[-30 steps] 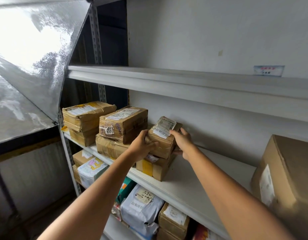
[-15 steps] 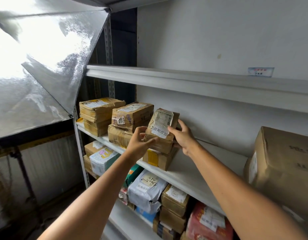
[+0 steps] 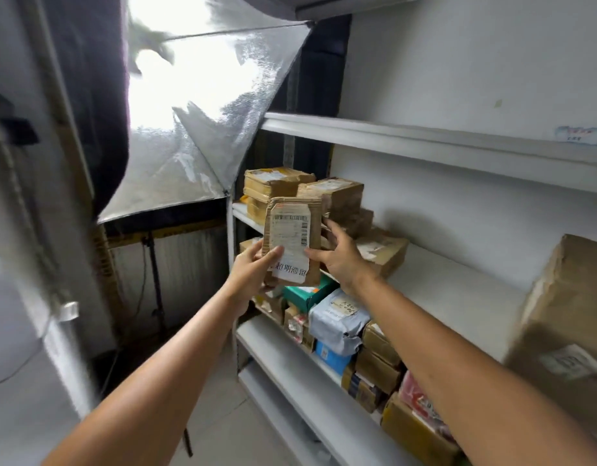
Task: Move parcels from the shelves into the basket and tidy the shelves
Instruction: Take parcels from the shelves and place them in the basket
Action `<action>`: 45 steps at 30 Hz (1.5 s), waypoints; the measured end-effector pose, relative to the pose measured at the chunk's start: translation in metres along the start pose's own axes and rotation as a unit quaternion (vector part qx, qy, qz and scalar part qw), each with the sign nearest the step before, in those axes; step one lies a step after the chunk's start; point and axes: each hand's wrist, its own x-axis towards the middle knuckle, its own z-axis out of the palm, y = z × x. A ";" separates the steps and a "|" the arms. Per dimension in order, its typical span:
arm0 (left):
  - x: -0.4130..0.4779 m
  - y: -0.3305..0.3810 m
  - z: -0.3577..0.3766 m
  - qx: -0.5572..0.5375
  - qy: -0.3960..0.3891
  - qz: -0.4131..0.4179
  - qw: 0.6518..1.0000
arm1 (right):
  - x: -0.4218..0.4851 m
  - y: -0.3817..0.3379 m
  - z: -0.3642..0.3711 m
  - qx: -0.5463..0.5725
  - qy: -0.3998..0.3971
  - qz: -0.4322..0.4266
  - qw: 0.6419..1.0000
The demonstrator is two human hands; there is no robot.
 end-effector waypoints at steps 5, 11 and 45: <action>-0.052 0.004 -0.066 0.033 0.095 -0.007 0.995 | -0.011 -0.001 0.074 0.054 -0.106 -0.003 0.993; -0.121 0.007 -0.132 0.037 0.239 -0.023 0.970 | -0.019 0.003 0.162 0.099 -0.242 0.004 0.965; -0.710 -0.074 -0.077 0.059 0.793 -0.114 0.596 | -0.506 0.025 0.406 -0.016 -0.788 -0.058 0.613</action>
